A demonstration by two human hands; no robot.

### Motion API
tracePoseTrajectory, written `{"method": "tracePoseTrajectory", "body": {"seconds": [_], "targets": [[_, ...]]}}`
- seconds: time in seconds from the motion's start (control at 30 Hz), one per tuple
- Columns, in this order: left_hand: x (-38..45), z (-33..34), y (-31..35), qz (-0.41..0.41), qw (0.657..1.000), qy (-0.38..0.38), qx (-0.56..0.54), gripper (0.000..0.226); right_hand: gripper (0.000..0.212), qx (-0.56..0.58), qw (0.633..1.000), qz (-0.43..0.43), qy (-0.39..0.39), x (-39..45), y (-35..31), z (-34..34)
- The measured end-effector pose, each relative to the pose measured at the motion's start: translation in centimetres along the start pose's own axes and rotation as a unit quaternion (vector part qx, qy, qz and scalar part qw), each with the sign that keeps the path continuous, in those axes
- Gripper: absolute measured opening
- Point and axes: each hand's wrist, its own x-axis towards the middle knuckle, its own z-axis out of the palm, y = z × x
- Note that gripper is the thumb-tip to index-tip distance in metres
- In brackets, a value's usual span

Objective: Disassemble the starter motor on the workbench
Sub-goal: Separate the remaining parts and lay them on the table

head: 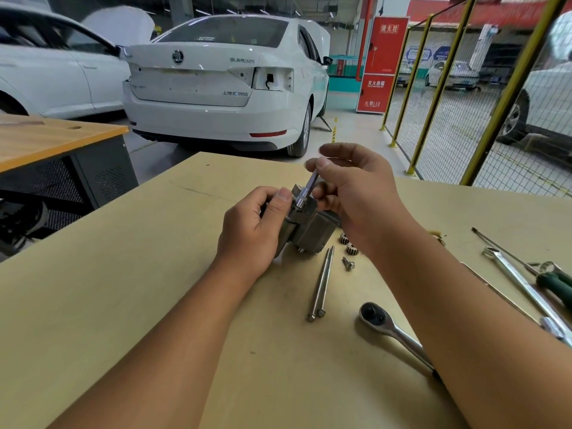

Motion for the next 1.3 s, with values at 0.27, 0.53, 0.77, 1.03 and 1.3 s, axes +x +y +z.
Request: {"method": "tracePoseTrajectory", "body": {"seconds": [0.27,0.53,0.77,1.03,1.3], "targets": [[0.1,0.1,0.1,-0.017,1.000,0.006,-0.012,0.039,0.019,-0.020,0.999,-0.035,-0.017,0.1,0.6,-0.3],[-0.2,0.1,0.3,-0.012,1.000,0.004,0.010,0.043,0.021,-0.030,0.997,-0.035,-0.055,-0.2,0.6,-0.5],[-0.1,0.2,0.1,-0.002,1.000,0.007,0.004,0.046,0.026,-0.047,0.996,-0.068,-0.037,-0.4,0.9,-0.3],[-0.1,0.1,0.0,-0.007,1.000,0.000,0.004,0.041,0.020,-0.094,0.991,-0.084,-0.038,-0.5,1.2,0.1],[-0.1,0.2,-0.2,0.004,1.000,-0.002,0.010,0.025,0.033,-0.043,0.998,-0.044,-0.011,-0.2,1.0,-0.2]]}}
